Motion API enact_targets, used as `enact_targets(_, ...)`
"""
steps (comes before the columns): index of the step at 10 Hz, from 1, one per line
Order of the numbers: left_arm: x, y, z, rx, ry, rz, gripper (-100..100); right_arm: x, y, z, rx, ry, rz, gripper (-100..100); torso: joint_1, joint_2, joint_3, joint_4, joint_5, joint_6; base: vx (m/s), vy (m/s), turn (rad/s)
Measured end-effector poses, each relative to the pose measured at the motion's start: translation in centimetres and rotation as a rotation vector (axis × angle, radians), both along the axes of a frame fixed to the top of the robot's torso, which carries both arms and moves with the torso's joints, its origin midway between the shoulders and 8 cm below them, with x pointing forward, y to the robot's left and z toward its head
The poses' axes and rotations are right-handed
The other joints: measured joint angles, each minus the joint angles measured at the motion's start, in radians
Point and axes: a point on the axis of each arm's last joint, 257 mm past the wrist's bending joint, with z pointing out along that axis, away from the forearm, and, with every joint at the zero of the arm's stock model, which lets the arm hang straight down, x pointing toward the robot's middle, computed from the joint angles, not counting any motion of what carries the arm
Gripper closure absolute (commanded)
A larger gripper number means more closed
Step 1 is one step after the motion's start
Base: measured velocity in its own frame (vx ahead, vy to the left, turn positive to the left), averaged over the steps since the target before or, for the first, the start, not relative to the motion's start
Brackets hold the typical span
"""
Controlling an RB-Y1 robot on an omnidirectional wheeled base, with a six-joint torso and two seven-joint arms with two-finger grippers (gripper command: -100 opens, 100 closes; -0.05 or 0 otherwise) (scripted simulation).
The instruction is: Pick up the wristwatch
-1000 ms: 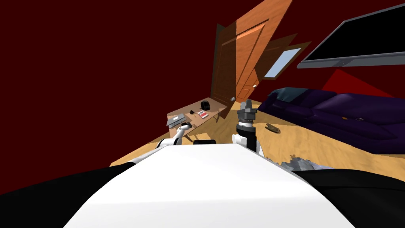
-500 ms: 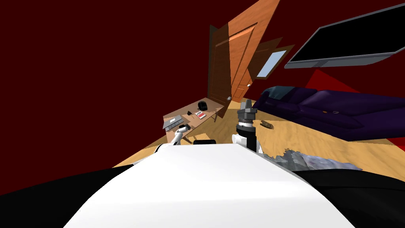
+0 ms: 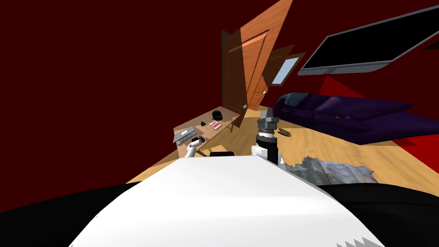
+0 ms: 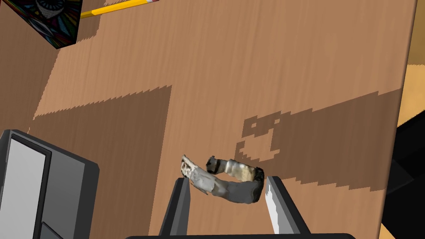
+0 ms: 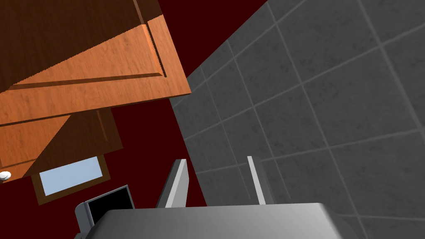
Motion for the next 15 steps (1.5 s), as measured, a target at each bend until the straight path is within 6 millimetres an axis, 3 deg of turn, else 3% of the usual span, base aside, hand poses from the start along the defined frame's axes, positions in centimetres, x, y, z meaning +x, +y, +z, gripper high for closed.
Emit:
enact_targets(2,-1.9,2.0,-0.1,-0.007,0.011,0.036,100,0.0,0.0,0.0,0.000,0.000,0.000,0,0.001,-0.003,-0.002,-0.001,0.002,0.002,0.019,-0.008,-0.066)
enact_targets(9,-7.2,6.0,-0.2,-0.001,0.017,0.127,100,0.0,0.0,0.0,0.000,0.000,0.000,0,0.002,-0.004,-0.003,-0.003,0.001,0.000,0.021,-0.009,-0.115)
enact_targets(11,-7.2,6.5,0.6,0.010,0.001,0.129,100,0.0,0.0,0.0,0.000,0.000,0.000,0,0.003,-0.003,-0.002,-0.002,0.002,0.001,0.007,-0.007,-0.149)
enact_targets(13,-9.3,7.7,0.6,0.010,0.014,0.161,100,0.0,0.0,0.0,0.000,0.000,0.000,0,0.003,-0.004,-0.003,-0.003,0.002,0.001,0.023,-0.004,-0.065)
enact_targets(15,-9.8,8.8,1.5,0.023,0.001,0.165,100,0.0,0.0,0.0,0.000,0.000,0.000,0,0.003,-0.003,-0.003,-0.002,0.002,0.001,0.013,-0.004,-0.129)
